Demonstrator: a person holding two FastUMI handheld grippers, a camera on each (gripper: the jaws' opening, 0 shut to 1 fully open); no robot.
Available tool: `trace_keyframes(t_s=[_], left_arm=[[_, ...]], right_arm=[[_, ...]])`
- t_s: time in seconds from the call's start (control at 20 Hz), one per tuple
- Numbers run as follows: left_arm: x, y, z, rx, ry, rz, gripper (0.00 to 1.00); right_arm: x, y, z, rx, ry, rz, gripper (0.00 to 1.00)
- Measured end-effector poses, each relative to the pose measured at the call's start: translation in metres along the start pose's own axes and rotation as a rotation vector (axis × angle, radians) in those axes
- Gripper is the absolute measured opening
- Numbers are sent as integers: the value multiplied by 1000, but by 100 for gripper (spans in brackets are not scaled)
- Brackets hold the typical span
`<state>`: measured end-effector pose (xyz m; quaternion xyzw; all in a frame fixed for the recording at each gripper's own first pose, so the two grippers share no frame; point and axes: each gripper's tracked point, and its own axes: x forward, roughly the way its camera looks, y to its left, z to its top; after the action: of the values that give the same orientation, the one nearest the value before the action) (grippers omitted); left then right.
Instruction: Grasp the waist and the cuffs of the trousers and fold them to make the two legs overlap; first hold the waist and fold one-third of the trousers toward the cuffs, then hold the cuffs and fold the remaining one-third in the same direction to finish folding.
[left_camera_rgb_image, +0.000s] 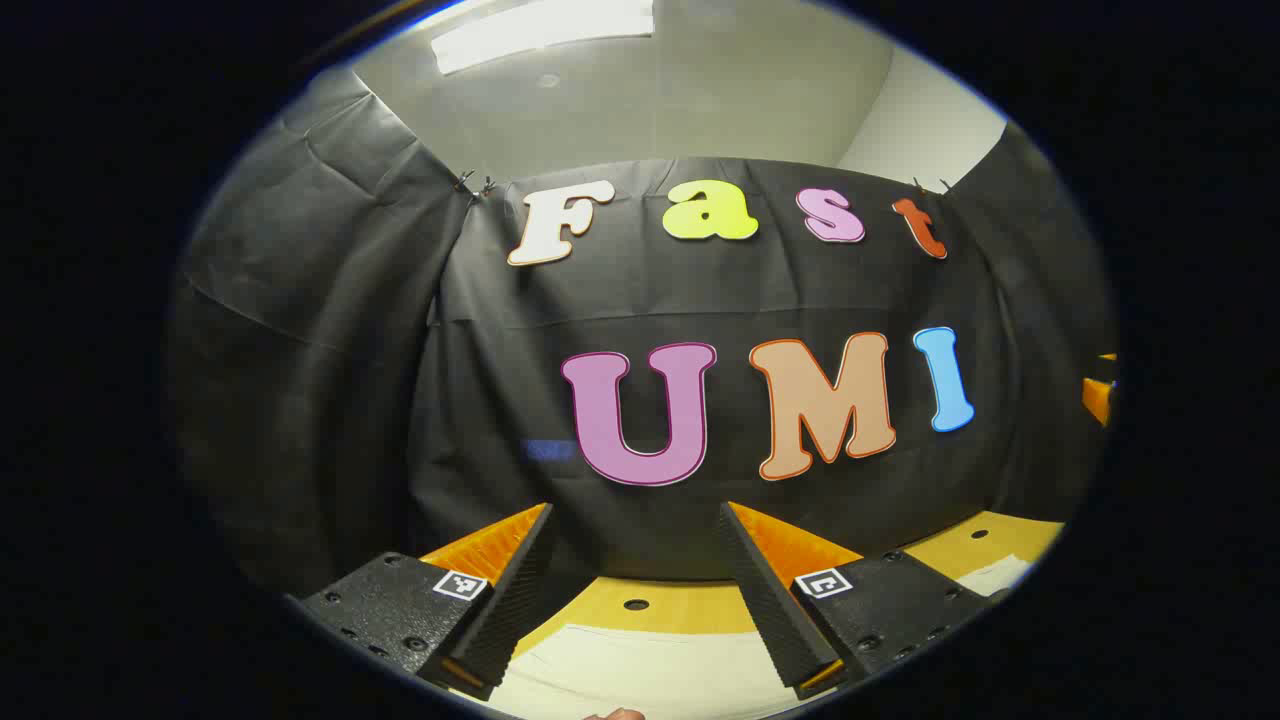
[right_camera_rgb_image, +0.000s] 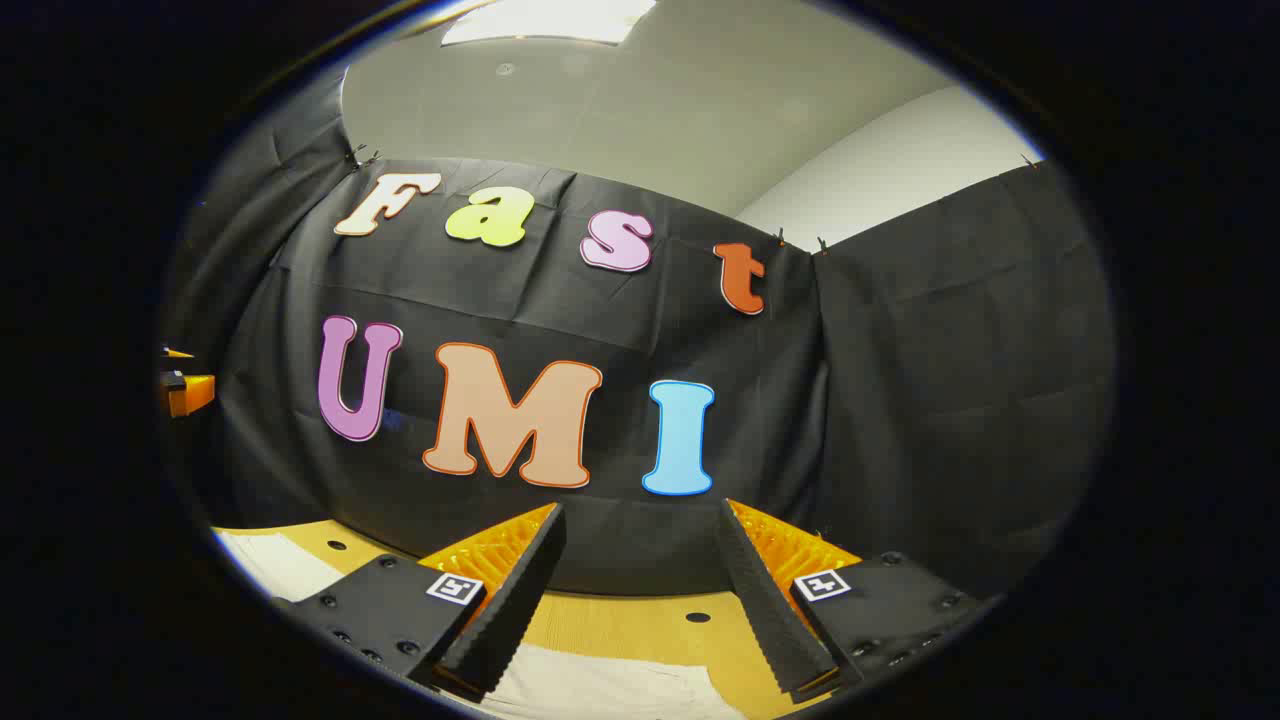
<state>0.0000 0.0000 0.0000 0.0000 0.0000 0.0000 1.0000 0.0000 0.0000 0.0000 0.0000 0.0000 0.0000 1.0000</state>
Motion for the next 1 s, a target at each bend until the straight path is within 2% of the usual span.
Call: trace_keyframes(t_s=[1.0], left_arm=[[-2,7,-5,13,5,12,95]], right_arm=[[0,3,2,14,-2,-11,97]])
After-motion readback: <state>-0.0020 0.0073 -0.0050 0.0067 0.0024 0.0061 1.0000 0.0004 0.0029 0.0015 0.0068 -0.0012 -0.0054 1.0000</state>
